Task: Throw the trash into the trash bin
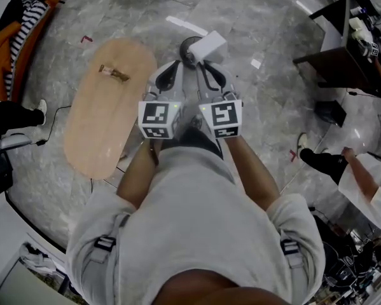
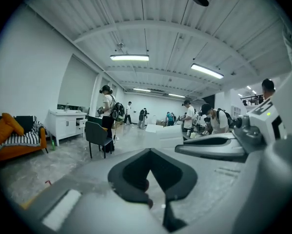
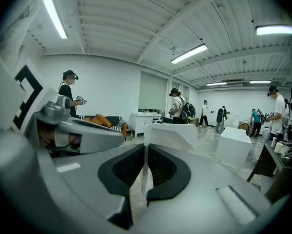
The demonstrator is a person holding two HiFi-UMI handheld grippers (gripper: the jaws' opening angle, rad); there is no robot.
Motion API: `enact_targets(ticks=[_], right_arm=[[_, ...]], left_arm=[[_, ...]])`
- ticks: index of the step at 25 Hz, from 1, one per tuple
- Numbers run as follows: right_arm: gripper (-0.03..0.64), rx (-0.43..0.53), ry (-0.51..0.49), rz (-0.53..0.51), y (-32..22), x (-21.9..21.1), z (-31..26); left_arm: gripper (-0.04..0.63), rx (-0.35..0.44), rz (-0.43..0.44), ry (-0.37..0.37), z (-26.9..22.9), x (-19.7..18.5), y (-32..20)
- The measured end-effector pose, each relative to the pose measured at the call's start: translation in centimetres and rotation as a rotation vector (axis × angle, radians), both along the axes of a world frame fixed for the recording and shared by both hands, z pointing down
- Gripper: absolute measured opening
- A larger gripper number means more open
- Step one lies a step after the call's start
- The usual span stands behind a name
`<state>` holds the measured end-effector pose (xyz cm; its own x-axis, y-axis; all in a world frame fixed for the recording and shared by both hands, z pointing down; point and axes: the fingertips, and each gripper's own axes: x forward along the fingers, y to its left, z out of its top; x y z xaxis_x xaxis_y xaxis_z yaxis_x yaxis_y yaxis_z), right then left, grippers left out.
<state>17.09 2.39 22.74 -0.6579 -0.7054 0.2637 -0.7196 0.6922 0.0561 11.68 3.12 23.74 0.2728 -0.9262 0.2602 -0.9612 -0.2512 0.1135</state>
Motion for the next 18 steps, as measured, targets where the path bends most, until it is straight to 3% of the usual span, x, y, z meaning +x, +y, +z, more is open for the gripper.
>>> enact_targets(ticks=[9, 18], right_arm=[[0.031, -0.045, -0.032, 0.012, -3.9, -0.6, 1.4], [0.031, -0.066, 0.044, 0.032, -11.4, -2.0, 3.2]], left_arm=[[0.017, -0.055, -0.009, -0.034, 1.4, -1.7, -2.9], [0.017, -0.066, 0.014, 0.004, 3.3, -3.9, -10.8]])
